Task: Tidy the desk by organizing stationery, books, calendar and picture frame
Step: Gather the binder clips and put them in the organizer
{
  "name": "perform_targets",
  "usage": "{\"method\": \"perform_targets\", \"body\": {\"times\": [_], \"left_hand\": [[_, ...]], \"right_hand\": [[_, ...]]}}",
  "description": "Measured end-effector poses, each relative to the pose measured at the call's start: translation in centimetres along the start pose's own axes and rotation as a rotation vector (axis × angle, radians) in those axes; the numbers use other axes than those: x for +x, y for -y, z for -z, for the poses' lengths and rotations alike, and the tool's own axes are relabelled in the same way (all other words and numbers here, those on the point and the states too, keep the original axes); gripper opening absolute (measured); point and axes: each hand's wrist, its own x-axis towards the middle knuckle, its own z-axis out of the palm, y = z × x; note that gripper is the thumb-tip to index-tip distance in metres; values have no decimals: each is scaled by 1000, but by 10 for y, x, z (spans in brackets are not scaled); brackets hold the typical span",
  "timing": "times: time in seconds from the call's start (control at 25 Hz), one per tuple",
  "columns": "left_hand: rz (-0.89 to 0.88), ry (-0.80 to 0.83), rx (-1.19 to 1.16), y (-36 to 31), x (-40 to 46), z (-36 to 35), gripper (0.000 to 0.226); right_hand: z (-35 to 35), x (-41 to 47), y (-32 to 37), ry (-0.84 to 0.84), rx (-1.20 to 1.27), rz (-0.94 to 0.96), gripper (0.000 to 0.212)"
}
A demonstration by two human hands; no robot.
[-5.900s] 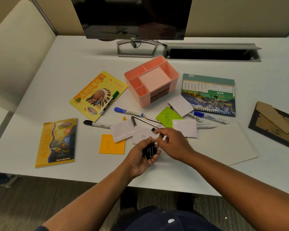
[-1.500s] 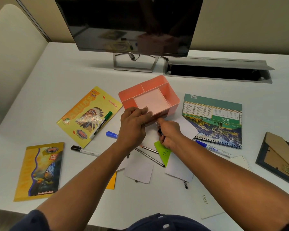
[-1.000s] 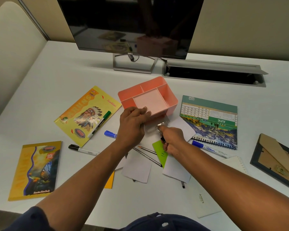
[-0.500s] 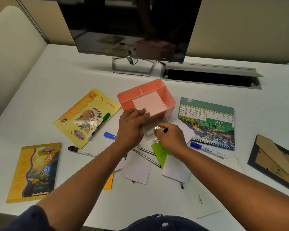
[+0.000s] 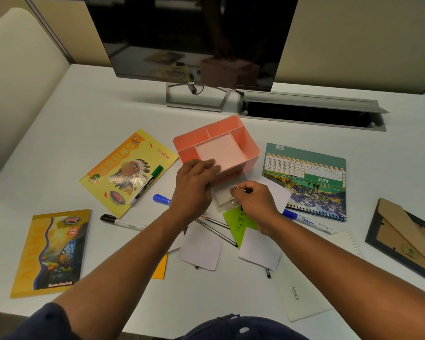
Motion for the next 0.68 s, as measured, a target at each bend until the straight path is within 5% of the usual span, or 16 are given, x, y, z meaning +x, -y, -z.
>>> {"method": "perform_targets", "body": {"times": [0.16,0.24,0.48,0.68], "left_hand": [[-8,-125,41,-9,-6,8,37],[8,-213,-118,-30,-11,11,23],[845,202,-935,-80,-17,-1,17],[1087,234,-1161,-74,-6,-2,13]], "right_hand": [[5,-1,24,58,401,-273,10],[6,1,31,81,524,-369,7],[2,9,33,92,723,-441,15],[5,7,43,142,809,-476,9]]}}
